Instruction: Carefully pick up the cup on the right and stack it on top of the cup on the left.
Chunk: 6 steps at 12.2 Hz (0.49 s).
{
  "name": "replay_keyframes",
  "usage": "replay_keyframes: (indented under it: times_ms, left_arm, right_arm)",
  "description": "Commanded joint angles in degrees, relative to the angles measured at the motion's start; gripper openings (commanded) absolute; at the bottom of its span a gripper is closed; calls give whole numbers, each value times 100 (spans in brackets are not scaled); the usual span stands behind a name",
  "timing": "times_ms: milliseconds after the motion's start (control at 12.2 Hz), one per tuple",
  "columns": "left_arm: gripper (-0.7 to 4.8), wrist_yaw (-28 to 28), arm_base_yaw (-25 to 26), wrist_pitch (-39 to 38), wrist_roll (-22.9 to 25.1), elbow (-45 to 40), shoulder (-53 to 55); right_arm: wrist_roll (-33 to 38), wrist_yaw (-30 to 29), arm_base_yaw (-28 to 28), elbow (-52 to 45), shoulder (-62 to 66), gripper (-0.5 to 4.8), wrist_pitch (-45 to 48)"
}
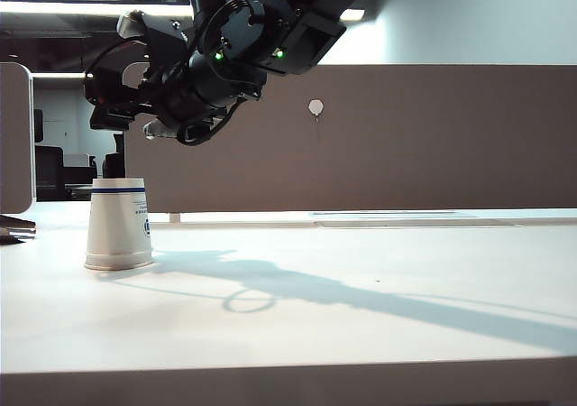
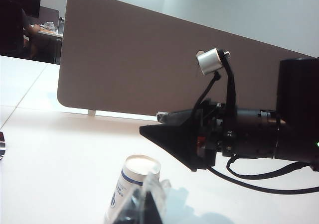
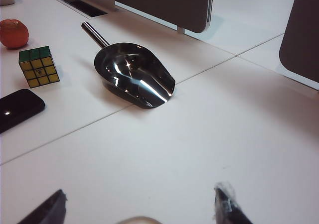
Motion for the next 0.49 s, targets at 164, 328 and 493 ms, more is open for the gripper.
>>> replay_keyframes:
  times_ms: [164, 328, 493]
  left_arm:
    - [-6, 2, -2, 77, 0, 13, 2]
    - [-6, 4, -2, 77, 0, 13, 2]
    - [-6, 2, -2, 77, 0, 13, 2]
  right_arm:
    - [391, 4, -595, 17, -238, 354, -627]
    - [393, 15, -713, 17, -262, 328, -710]
    - [393, 13, -1154, 17, -286, 183, -1340]
